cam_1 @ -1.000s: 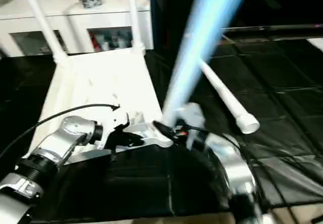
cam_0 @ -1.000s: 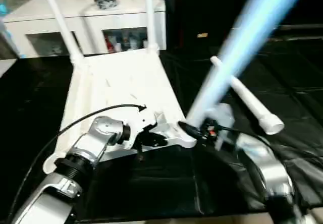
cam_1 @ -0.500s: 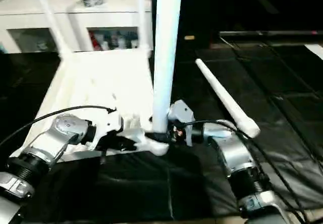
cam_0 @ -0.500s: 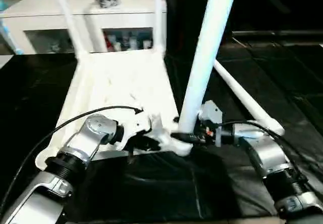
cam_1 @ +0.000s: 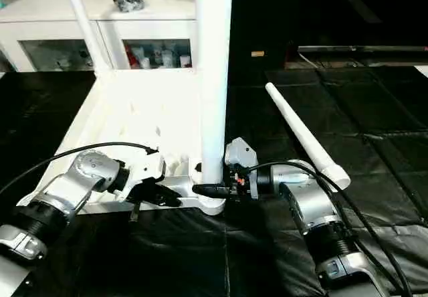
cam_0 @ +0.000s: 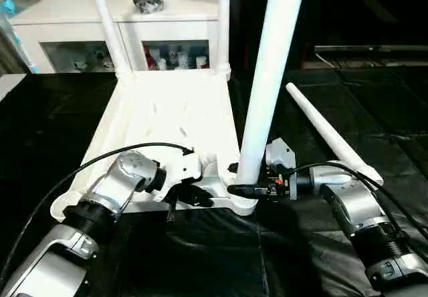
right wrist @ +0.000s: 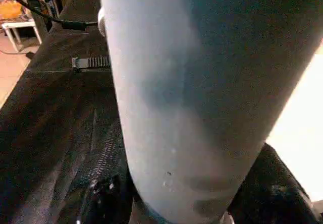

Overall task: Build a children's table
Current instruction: Rotate leg to tighten

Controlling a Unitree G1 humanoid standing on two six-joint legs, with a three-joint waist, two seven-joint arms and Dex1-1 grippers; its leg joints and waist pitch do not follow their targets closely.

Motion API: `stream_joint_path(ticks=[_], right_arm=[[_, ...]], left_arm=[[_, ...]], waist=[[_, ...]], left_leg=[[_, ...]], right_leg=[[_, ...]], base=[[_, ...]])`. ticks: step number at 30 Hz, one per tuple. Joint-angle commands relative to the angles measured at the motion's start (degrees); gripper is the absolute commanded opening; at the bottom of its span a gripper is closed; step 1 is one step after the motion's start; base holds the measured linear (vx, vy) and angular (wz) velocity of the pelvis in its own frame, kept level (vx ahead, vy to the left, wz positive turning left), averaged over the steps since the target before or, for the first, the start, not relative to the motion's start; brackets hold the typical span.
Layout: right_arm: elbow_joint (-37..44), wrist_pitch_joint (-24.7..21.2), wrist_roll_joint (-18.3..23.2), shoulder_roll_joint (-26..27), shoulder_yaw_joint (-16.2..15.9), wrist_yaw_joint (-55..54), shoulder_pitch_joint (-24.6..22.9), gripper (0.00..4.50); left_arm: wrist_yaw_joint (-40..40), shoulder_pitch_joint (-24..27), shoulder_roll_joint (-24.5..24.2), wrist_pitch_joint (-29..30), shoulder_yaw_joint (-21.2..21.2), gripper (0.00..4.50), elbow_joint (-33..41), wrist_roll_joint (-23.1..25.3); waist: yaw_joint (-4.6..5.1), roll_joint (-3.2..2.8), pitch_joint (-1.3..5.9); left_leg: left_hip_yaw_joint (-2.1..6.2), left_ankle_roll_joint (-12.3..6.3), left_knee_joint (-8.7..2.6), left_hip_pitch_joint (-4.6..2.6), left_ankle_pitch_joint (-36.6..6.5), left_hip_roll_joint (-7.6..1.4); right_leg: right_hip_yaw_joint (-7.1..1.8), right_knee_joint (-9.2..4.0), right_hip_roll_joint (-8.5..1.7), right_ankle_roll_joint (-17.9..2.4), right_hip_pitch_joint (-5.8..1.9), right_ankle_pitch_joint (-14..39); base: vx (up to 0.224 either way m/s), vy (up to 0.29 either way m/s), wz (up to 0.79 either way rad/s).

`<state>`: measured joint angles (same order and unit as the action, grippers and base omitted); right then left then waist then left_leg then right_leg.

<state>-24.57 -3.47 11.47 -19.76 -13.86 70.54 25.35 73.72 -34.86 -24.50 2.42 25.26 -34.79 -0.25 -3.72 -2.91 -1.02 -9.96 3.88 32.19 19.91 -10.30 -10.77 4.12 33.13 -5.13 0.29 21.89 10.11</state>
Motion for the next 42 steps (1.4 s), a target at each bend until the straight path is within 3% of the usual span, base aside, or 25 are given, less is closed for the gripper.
stream_joint_path(ticks=[1,5,8,9,11,12,13,14,15,17,21,22,23,25,26,35,36,42], right_arm=[[-2.7,-2.5,-2.5,2.0,-7.4,4.6,-3.6,1.93],[-2.8,-2.2,-2.2,2.8,-6.3,2.9,-4.0,1.93],[-4.6,-1.7,-2.8,4.9,-3.3,-4.7,-3.8,1.93],[-4.6,-1.7,-2.8,4.9,-3.3,-4.7,-3.8,1.93],[-7.7,-1.5,-4.0,7.7,0.8,-16.4,-2.7,1.93],[-7.8,-1.6,-4.0,7.9,1.1,-17.0,-2.6,1.93],[-8.9,-2.6,-3.7,9.5,2.8,-21.5,-2.1,1.93],[-9.4,-2.8,-3.8,10.1,3.2,-23.0,-1.8,1.93],[-10.6,-3.1,-4.2,11.3,3.8,-25.9,-1.1,1.93],[-12.5,-3.5,-4.4,12.8,4.8,-29.4,0.1,1.93],[-18.1,-3.6,-5.1,16.1,6.6,-37.8,4.0,1.93],[-21.0,-3.9,-5.4,17.7,7.4,-41.5,6.1,1.93],[-22.2,-4.5,-5.4,18.4,7.7,-42.9,7.2,1.93],[-23.3,-4.7,-6.5,19.0,7.0,-43.5,8.2,1.93],[-23.5,-4.8,-6.8,19.0,6.9,-43.4,8.3,1.93],[-25.5,-4.7,-6.3,19.5,7.5,-41.4,9.0,1.93],[-25.7,-4.0,-6.8,19.4,7.4,-41.8,9.1,2.28],[-25.3,-2.0,-6.9,17.7,7.8,-39.5,9.4,2.77]], left_arm=[[-1.8,-1.9,0.4,0.2,0.8,0.00,-2.0,2.7],[-3.2,-2.2,0.8,1.2,-0.3,0.00,-2.9,2.5],[-6.3,-1.6,1.3,4.3,-3.2,0.00,-1.8,0.9],[-6.3,-1.6,1.3,4.3,-3.2,0.00,-1.8,0.9],[-12.0,0.8,1.9,11.2,-6.8,0.00,4.1,-1.0],[-12.4,1.0,1.9,11.6,-7.0,0.00,4.5,-1.2],[-16.5,3.3,3.2,17.4,-9.4,0.00,9.7,-2.4],[-17.9,4.1,3.8,19.4,-10.2,0.00,11.6,-2.7],[-20.7,5.7,5.2,23.5,-11.6,0.00,15.5,-3.2],[-23.3,7.5,6.9,27.1,-12.4,0.00,19.6,-2.8],[-29.4,10.4,11.4,32.0,-12.3,0.00,25.6,0.0],[-33.1,11.5,14.1,34.7,-11.7,0.00,28.2,1.1],[-35.0,11.5,15.6,35.2,-11.4,0.00,28.2,1.6],[-37.6,10.6,17.0,35.6,-11.1,0.00,27.3,2.5],[-38.0,9.9,16.8,35.3,-11.1,0.00,26.6,2.8],[-39.2,8.4,15.5,35.6,-12.1,0.00,25.4,3.5],[-39.0,8.4,15.2,35.4,-12.1,0.00,25.3,3.5],[-35.4,7.7,11.6,29.4,-10.4,0.00,22.2,3.7]], waist=[[-0.09,-0.01,1.77],[0.00,0.03,1.70],[0.12,0.05,1.59],[0.38,-0.29,1.43],[0.84,0.14,1.22],[1.11,-0.02,1.22],[1.65,-0.08,0.95],[2.00,-0.07,0.96],[2.67,0.02,0.86],[4.07,0.03,0.65],[5.87,-0.43,0.67],[5.99,-0.50,0.76],[6.33,0.07,0.65],[6.62,0.07,0.59],[6.73,0.09,0.60],[6.54,-0.01,0.58],[6.52,-0.03,0.59],[6.43,0.02,0.77]], left_leg=[[0.66,-0.97,-4.23,-0.18,-21.8,-2.25],[0.68,-0.96,-4.31,-0.12,-22.2,-2.19],[0.76,-0.67,-4.39,-0.20,-22.9,-2.13],[0.83,-0.20,-4.47,-0.37,-24.2,-2.09],[1.16,0.65,-4.47,-0.65,-26.1,-2.01],[1.41,1.05,-4.57,-0.35,-26.1,-2.07],[1.60,1.03,-4.53,-0.35,-27.5,-1.75],[1.70,1.41,-4.61,-0.39,-28.2,-1.93],[2.07,1.48,-4.76,0.27,-28.6,-1.89],[2.51,1.30,-4.67,0.61,-31.4,-1.60],[3.18,1.00,-4.86,0.99,-34.0,-1.79],[3.15,0.86,-4.64,0.46,-35.0,-1.67],[3.19,0.53,-4.49,0.32,-34.8,-1.53],[2.97,-0.17,-4.28,0.15,-34.3,-1.29],[2.96,-0.34,-4.37,0.42,-34.0,-1.34],[2.80,-0.36,-4.53,0.33,-34.1,-1.46],[2.82,-0.33,-4.56,0.32,-34.1,-1.49],[2.77,-0.22,-4.57,0.22,-34.1,-1.54]], right_leg=[[-2.32,-4.45,-3.11,-11.5,-1.64,22.4],[-2.28,-4.68,-3.13,-11.0,-1.65,23.9],[-2.28,-4.92,-3.25,-10.3,-1.48,26.3],[-2.25,-5.25,-3.27,-9.8,-1.21,28.4],[-2.08,-5.56,-3.44,-8.0,-0.84,33.7],[-2.02,-5.26,-3.65,-7.9,-1.05,34.2],[-1.50,-6.03,-3.37,-6.1,-0.77,38.0],[-1.49,-5.91,-3.48,-5.9,-0.80,38.5],[-1.17,-5.85,-3.53,-5.2,-1.16,39.0],[-0.50,-6.40,-3.30,-4.1,-0.86,40.2],[0.50,-6.53,-3.47,-4.8,-1.40,36.8],[0.62,-7.00,-3.44,-4.9,-0.97,36.4],[0.93,-7.17,-3.48,-5.2,-0.89,36.2],[1.08,-7.62,-3.43,-5.2,-0.76,36.2],[1.12,-7.60,-3.42,-4.9,-0.96,35.8],[0.65,-7.26,-3.45,-6.1,-0.72,33.4],[0.65,-7.25,-3.45,-6.1,-0.74,33.3],[0.46,-7.11,-3.51,-6.6,-0.72,32.4]], base=[[0.000,0.000,0.00],[0.000,0.000,0.00],[0.000,0.000,0.00],[0.000,0.000,0.00],[0.000,0.000,0.00],[-0.051,0.001,-0.06],[-0.051,0.008,-0.11],[-0.051,0.008,-0.11],[0.000,0.000,0.00],[-0.031,0.032,-0.19],[0.000,0.000,0.00],[0.000,0.000,0.00],[0.000,0.000,0.00],[0.000,0.000,0.00],[0.000,0.000,0.00],[0.000,0.000,0.00],[0.000,0.000,0.00],[0.000,0.000,0.00]])
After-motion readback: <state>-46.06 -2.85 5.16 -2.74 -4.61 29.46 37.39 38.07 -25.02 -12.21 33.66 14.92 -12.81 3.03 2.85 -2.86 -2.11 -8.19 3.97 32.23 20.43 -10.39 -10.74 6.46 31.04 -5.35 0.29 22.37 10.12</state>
